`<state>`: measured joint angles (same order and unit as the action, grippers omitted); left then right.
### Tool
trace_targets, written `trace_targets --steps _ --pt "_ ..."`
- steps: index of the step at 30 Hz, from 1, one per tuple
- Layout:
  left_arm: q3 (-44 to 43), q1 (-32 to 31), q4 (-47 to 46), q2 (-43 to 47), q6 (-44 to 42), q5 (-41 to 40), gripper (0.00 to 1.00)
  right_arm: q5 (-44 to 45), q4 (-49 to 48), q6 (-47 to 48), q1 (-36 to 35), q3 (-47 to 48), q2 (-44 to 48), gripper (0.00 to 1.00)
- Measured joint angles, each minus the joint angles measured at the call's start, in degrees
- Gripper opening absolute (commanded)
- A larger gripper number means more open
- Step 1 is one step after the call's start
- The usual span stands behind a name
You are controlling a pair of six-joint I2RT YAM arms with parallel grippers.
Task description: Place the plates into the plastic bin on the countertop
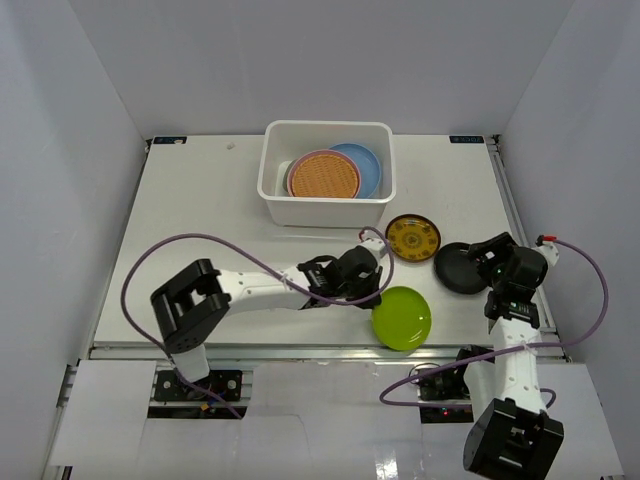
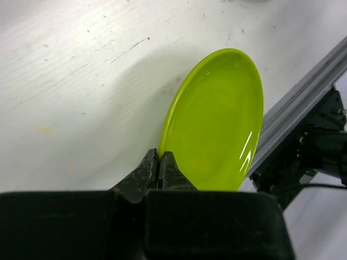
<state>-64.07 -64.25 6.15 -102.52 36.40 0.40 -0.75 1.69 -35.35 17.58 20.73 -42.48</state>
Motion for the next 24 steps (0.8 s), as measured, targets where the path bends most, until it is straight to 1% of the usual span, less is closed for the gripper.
trace_targets --steps 3,6,8,11,14,15,16,19,21,23,24 --pt "4.9 0.0 0.1 8.9 -0.5 -2.8 0.00 4.5 1.6 -0.7 3.3 -0.3 1.8 0.78" --pt "8.2 0.0 -1.0 16.7 -0.5 -4.7 0.00 8.6 2.4 -1.5 5.7 -1.9 2.6 0.78" --pt "10.0 0.1 -2.2 21.4 -0.5 -5.8 0.00 9.8 3.9 -2.1 7.0 -4.0 2.3 0.79" --pt "11.1 1.2 -3.0 25.8 -0.4 -5.8 0.00 9.6 4.9 -2.7 8.7 -5.1 0.9 0.81" --pt "11.2 4.3 -5.5 28.6 0.1 -4.9 0.00 7.6 4.3 -3.3 10.2 -6.0 -3.6 0.81" --pt "11.2 5.5 -6.2 29.4 0.1 -4.7 0.00 6.3 3.8 -3.4 10.4 -6.2 -5.7 0.82" --pt "11.1 6.5 -6.6 29.9 0.1 -4.6 0.00 5.1 1.4 -3.7 10.6 -6.2 -7.1 0.82" --pt "10.6 9.5 -7.6 31.4 0.0 -4.8 0.00 0.7 -4.2 -4.9 10.7 -6.8 -11.0 0.75" --pt "10.2 11.3 -7.6 32.7 0.0 -4.9 0.00 -2.1 -8.3 -6.0 10.7 -7.5 -13.3 0.68" --pt "9.5 12.5 -7.5 33.7 -0.2 -5.3 0.00 -3.9 -11.5 -7.3 10.8 -8.1 -15.1 0.57" --pt "8.9 13.1 -7.5 34.2 -0.4 -5.9 0.00 -4.8 -13.0 -7.9 10.8 -8.5 -16.0 0.49"
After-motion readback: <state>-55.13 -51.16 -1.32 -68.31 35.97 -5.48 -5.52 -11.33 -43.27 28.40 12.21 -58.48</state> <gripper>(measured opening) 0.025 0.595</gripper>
